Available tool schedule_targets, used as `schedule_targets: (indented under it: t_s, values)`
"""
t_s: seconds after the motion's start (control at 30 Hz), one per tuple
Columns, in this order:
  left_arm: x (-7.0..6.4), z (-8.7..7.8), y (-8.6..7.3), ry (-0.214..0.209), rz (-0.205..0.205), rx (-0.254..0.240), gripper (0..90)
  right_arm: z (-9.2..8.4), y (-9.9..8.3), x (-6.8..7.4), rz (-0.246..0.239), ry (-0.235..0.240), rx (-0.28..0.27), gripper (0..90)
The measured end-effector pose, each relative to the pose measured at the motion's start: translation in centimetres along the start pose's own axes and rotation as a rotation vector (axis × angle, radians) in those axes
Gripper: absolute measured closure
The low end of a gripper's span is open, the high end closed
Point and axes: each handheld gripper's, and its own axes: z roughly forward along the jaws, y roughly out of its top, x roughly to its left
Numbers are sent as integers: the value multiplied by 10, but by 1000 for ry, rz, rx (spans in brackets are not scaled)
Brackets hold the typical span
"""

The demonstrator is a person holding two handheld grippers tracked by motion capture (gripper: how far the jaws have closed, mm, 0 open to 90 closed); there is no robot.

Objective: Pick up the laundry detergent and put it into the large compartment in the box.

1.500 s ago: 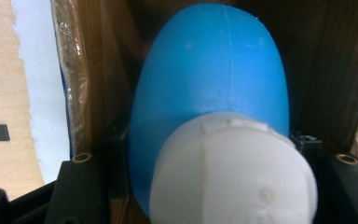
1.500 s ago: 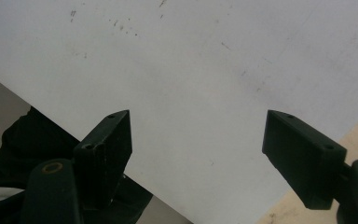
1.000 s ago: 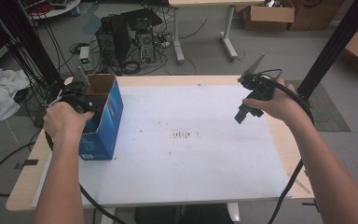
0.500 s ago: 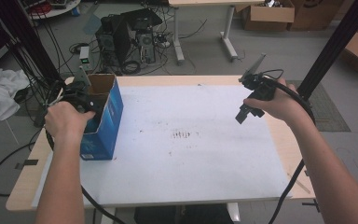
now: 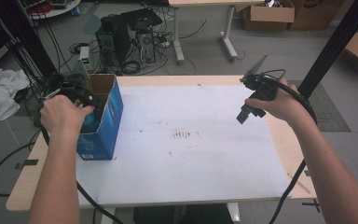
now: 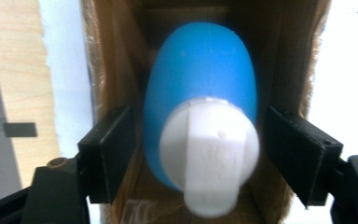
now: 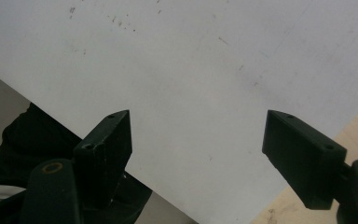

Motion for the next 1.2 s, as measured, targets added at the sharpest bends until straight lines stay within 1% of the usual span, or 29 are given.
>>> schedule_targets:
  t_s: [0.17, 0.3, 0.4, 0.53, 0.63, 0.7, 0.77, 0.8, 0.83, 0.87, 0.97, 1.03, 1.13, 1.17, 1.2]
  values:
    - [-2, -17, -1, 29, 16, -22, 241, -2, 0, 0, 4, 1, -3, 242]
    - [-5, -30, -3, 36, 31, -45, 213, -4, -1, 1, 4, -2, -6, 241]
    - [-10, -40, -5, 33, 52, -64, 192, -5, -3, 1, 2, -3, -7, 241]
    - [-22, -52, -7, 34, 100, -85, 165, -4, -4, 2, 5, 2, -6, 241]
    - [-36, -60, -9, 37, 148, -106, 155, -5, -4, 2, 3, 2, -7, 241]
    - [-44, -63, -10, 37, 168, -114, 152, -5, -4, 1, 2, 1, -8, 242]
    - [-56, -65, -11, 26, 202, -122, 147, -5, -4, 1, 7, 4, -11, 242]
    - [-62, -66, -12, 26, 217, -126, 140, -5, -4, 1, 6, 4, -9, 241]
    - [-70, -67, -12, 34, 240, -124, 130, -4, -4, 0, 4, 5, -12, 241]
    - [-74, -67, -13, 31, 254, -122, 120, -5, -4, 0, 3, 4, -10, 241]
    - [-91, -67, -14, 20, 311, -126, 101, -4, -3, 0, 10, 8, -12, 241]
    - [-103, -64, -15, 8, 346, -127, 86, -4, -3, 0, 6, 6, -12, 241]
    - [-117, -59, -16, -11, 384, -122, 62, -3, -3, -1, 5, 5, -8, 240]
    - [-123, -56, -16, -14, 404, -122, 54, -3, -3, -1, 8, 6, -9, 240]
    - [-127, -55, -17, -16, 412, -121, 47, -3, -3, -2, 8, 4, -9, 239]
